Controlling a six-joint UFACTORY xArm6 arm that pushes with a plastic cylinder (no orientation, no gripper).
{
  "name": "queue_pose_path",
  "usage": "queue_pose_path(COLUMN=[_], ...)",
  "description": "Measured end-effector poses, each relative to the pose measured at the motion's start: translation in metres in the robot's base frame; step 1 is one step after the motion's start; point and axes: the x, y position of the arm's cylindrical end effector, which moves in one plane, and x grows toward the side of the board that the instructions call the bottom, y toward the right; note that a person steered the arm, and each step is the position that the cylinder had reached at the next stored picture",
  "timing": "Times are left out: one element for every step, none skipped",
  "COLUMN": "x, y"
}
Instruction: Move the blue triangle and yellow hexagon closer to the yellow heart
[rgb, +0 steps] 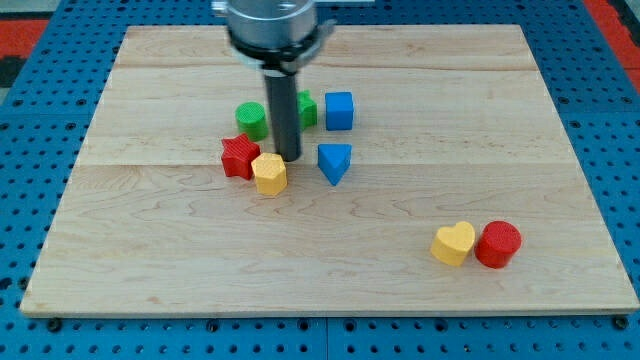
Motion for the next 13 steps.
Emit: queue_pose_path(x=[0.007, 0.056, 0.058, 0.095, 0.103, 0.105, 0.104, 0.101, 0.109, 0.108, 0.076, 0.022, 0.01], y=[0.06, 0.091, 0.07, 0.078, 0.101, 0.103, 0.095, 0.093, 0.035, -0.048, -0.106, -0.088, -0.023])
